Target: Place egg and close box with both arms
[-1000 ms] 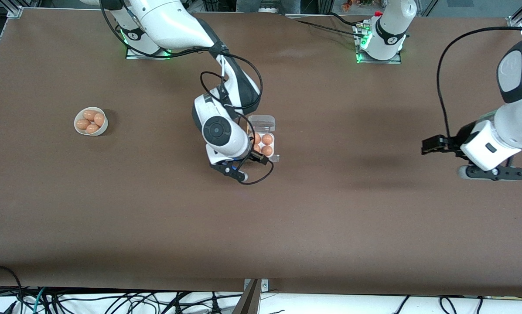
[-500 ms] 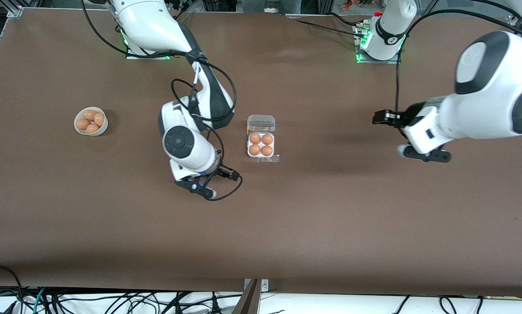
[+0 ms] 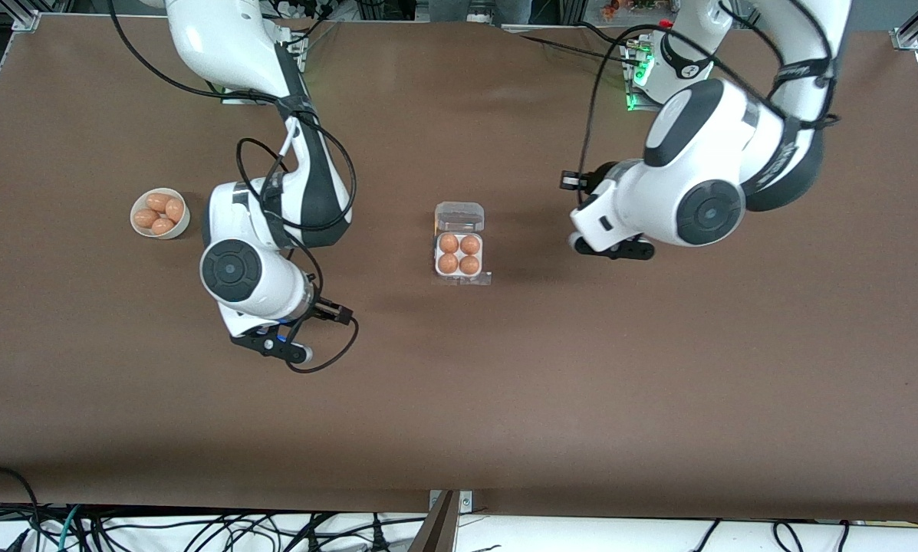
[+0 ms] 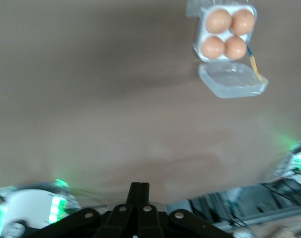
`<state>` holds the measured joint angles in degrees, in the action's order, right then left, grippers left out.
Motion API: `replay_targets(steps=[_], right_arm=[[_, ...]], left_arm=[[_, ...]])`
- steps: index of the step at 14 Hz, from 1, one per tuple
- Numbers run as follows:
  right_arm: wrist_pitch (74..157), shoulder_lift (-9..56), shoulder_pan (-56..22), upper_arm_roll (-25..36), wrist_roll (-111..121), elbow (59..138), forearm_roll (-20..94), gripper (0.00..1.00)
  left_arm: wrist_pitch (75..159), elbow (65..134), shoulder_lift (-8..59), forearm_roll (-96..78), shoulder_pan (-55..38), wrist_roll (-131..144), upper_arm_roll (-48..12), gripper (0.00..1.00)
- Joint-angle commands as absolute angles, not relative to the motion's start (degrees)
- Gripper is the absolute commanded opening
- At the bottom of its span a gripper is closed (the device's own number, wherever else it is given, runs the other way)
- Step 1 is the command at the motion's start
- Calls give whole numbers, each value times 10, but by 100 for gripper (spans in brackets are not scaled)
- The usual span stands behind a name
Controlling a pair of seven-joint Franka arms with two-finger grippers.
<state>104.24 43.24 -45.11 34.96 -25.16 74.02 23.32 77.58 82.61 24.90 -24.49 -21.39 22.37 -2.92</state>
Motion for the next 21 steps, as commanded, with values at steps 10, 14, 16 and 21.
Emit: replay_targets(steps=[10, 14, 16, 21], right_arm=[[1037, 83, -121, 46, -141, 962, -19, 100], [978, 5, -60, 19, -114, 969, -19, 100], [969, -10, -39, 11, -93, 969, -18, 100], [954, -18, -5, 4, -53, 941, -14, 100]], left_arm=[[794, 809, 380, -317, -321, 302, -22, 3], [849, 809, 401, -319, -348, 304, -21, 3], [877, 809, 406, -318, -363, 322, -21, 3], [911, 809, 421, -317, -381, 343, -21, 3]])
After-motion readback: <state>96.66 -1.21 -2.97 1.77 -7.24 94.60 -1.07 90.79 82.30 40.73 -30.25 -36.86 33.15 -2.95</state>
